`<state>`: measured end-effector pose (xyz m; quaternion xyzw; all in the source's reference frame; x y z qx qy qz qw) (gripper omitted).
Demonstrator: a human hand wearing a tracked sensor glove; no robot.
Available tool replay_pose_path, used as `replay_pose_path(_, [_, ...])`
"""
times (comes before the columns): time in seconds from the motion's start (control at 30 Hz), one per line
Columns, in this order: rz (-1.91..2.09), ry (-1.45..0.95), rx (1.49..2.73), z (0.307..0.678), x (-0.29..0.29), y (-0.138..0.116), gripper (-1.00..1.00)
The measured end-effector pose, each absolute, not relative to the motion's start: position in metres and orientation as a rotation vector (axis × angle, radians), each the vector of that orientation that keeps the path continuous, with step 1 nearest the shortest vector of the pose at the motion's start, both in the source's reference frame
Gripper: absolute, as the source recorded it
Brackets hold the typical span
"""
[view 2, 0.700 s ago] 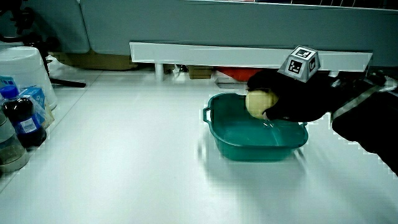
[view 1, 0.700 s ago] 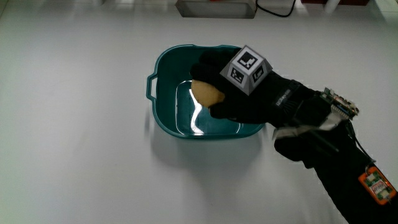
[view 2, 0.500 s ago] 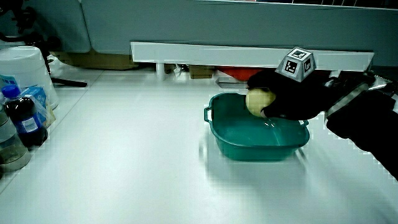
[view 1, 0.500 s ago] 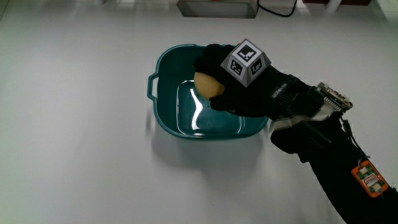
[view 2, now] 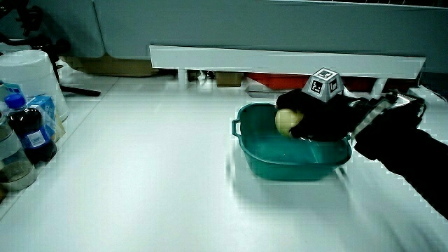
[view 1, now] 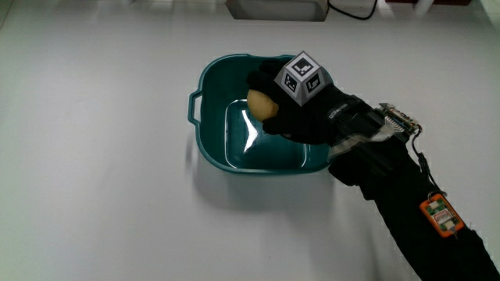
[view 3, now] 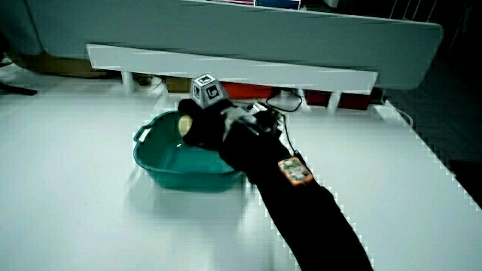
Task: Place pear into plate
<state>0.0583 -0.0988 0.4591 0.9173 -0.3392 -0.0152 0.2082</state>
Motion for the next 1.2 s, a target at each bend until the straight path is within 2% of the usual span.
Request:
replay_pose_path(0.27, [-0.088,-0.896,2.506,0.485,0.058,-0.099,0.0])
replay_pose_path(0.73, [-0.086,-0.867,2.443,0.509,0.052,-0.096,0.0])
replay_pose_path(1.2, [-0.076,-0.835,2.433,0.516,0.057,-0.095,0.0])
